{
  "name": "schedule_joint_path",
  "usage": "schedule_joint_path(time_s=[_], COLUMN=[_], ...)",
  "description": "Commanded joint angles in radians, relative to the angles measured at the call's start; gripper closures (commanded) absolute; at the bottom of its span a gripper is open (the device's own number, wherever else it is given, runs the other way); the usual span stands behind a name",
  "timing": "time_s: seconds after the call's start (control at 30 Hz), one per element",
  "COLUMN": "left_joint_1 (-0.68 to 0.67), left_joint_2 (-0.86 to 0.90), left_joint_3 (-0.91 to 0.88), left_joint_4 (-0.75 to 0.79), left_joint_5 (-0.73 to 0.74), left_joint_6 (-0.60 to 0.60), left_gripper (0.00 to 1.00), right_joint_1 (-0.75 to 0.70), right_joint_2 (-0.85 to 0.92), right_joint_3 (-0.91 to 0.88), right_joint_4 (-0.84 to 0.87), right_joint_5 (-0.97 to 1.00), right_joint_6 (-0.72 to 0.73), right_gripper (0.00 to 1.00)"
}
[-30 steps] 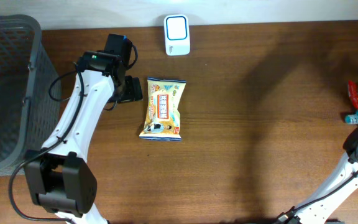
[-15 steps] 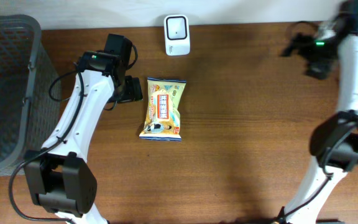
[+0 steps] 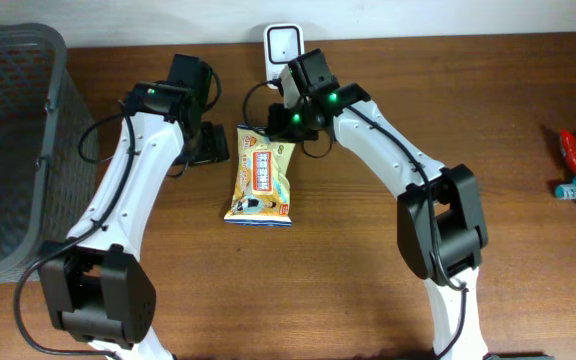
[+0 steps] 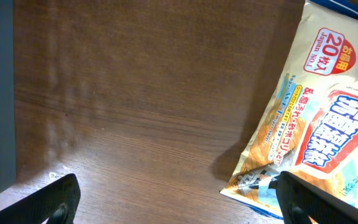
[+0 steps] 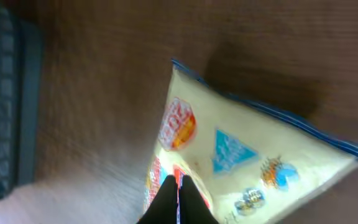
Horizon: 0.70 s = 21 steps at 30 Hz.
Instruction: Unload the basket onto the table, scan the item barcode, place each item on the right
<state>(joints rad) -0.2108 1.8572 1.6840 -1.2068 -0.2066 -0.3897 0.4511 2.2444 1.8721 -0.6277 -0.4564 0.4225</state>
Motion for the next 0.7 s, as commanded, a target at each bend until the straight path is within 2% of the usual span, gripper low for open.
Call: schedule_joint_path(time_s=[0.0,0.13,0.17,0.23,0.33,0.37,0.43,0.5,0.6,0.67], left_joint_1=[0.002,0.002,0.002,0.002,0.002,0.002,0.002,0.002,0.002,0.002], left_joint_2=[0.000,0.000,0.000,0.000,0.000,0.000,0.000,0.000,0.000,0.000], left_joint_3=[0.002,0.002,0.002,0.002,0.002,0.002,0.002,0.002,0.002,0.002], left_joint_4=[-0.001,-0.001,-0.001,-0.001,-0.001,-0.001,-0.001,-0.001,-0.001,-0.001], left_joint_5=[0.004,0.004,0.004,0.004,0.004,0.004,0.004,0.004,0.004,0.004], left_joint_6=[0.001,0.001,0.001,0.001,0.001,0.001,0.001,0.001,0.001,0.001], left_gripper=[0.01,0.01,0.01,0.01,0.01,0.01,0.01,0.01,0.01,0.01], right_joint_1=[0.013,0.010,0.002,-0.022,-0.041,-0.041,-0.038,-0.037,-0.028,-0.013], right_joint_2=[0.088,0.126,0.124,0.105,-0.005,-0.050,-0.131,-0.130,-0.018,0.057], right_joint_3=[0.000,0.000,0.001,0.001,0.007,0.007,0.007,-0.002,-0.029,-0.029], right_joint_4=[0.031,-0.035,-0.138,-0.301,-0.537,-0.560,-0.502,-0.275,-0.019,0.040], right_joint_5=[0.033,0.234,0.364,0.464,0.476,0.470,0.386,0.257,-0.023,-0.031], right_joint_6=[0.040,0.039,0.039,0.040,0.040,0.043,0.032,-0.076,-0.027,0.040], right_gripper=[0.96,0.96,0.96,0.96,0.96,0.96,0.96,0.96,0.96,0.96])
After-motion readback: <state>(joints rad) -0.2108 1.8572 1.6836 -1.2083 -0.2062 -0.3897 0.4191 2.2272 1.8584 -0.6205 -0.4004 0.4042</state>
